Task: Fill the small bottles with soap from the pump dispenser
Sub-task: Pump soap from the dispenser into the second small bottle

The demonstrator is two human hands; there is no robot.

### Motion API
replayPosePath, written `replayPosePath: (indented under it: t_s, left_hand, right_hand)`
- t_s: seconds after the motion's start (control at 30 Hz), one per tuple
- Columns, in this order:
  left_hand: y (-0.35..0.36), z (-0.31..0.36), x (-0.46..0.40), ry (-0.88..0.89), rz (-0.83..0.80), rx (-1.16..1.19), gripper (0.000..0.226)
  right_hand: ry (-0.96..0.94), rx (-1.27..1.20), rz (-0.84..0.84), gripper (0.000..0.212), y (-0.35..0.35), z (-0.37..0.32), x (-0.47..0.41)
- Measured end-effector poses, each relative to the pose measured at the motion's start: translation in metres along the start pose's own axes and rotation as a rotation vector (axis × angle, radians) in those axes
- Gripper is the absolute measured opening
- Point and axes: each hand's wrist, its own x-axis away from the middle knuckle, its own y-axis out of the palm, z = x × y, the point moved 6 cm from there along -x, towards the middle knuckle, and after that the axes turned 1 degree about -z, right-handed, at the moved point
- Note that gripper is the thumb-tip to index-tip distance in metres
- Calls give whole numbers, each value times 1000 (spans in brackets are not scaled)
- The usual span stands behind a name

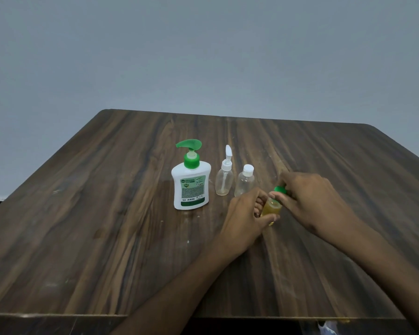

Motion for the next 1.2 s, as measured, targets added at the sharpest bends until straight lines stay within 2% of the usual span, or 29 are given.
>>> replayPosePath:
  t_s: [0.1,0.17,0.23,0.37,0.73,0.83,0.9,0.97,1.07,1.13,1.2]
  left_hand:
    - [-1,0,5,30,46,-138,36]
    - [-6,9,14,85,99,-279,31]
    - [-14,19,26,129,120,-324,26]
    - [-35,33,60,146,137,-263,28]
    - [-94,14,163,54,407,-156,39]
    - [-103,15,177,41,465,-113,35]
    - [-106,14,182,34,473,-100,33]
    - [-107,15,184,29,475,-93,29]
    - [-109,18,186,20,468,-71,30]
    - [-110,18,186,13,448,-79,31]
    - [-108,15,187,-25,438,-86,33]
  right_hand:
    - [31,-8,86,22,-15,15,-14]
    - [43,-20,108,21,-19,21,-27]
    - [54,-23,102,21,-16,24,-39]
    - [91,-46,60,23,-2,27,-53]
    - [58,45,20,27,-5,22,-60]
    - [3,43,81,34,-17,3,-62]
    - [-49,-46,134,40,-25,-20,-63]
    - [-87,-122,144,50,-27,-45,-66]
    - [-150,-108,135,63,-19,-74,-73]
    - [-143,-99,101,60,-8,-82,-80]
    - [-115,-85,83,44,3,-84,-87]
